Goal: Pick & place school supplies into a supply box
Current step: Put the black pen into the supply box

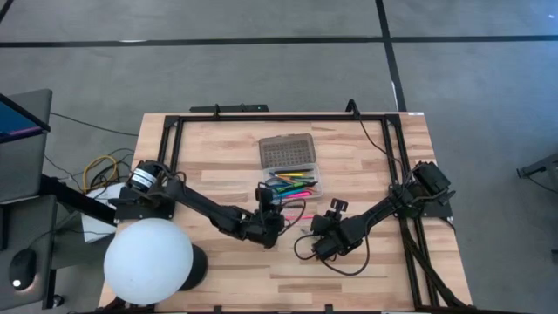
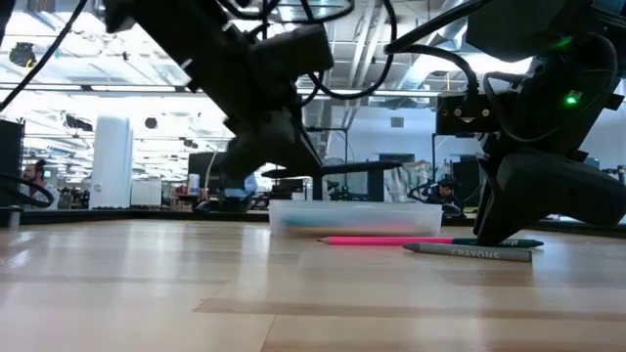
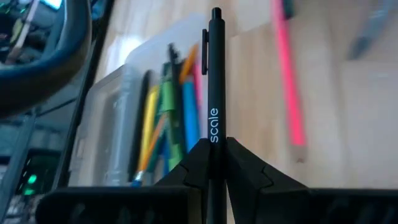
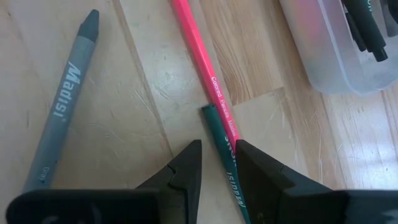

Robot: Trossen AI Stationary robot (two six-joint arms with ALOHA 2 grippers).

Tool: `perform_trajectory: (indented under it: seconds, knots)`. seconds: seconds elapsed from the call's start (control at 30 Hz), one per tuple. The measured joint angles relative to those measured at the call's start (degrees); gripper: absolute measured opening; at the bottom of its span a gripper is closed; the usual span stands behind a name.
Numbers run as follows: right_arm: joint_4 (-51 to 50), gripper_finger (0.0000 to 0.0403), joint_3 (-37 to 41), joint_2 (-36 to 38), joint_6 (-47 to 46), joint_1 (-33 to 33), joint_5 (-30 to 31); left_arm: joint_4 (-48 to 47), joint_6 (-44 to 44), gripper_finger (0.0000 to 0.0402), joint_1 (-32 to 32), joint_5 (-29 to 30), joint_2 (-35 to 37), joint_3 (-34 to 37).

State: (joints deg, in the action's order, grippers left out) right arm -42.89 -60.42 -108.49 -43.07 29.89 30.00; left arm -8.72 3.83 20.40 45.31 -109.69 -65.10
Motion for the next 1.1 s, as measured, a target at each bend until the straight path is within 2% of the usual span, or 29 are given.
perform_trajectory:
  seconds: [0.13,0.47,0.7,1.1]
  knots:
    - [0.1,0.009,0.0,0.0,0.0,0.0,0.0,0.0,-0.4,0.0026,-2.4,0.4,0.0,0.0]
    - [0.1,0.009,0.0,0.0,0.0,0.0,0.0,2.2,1.2,0.0027,-9.7,-5.0,0.0,0.0]
    - [0.2,0.009,0.0,0.0,0.0,0.0,0.0,2.5,2.6,0.0028,-14.9,-10.6,0.0,0.0]
    - [0.8,0.009,0.0,0.0,0.0,0.0,0.0,8.2,5.9,0.0028,-19.4,-19.5,0.0,0.0]
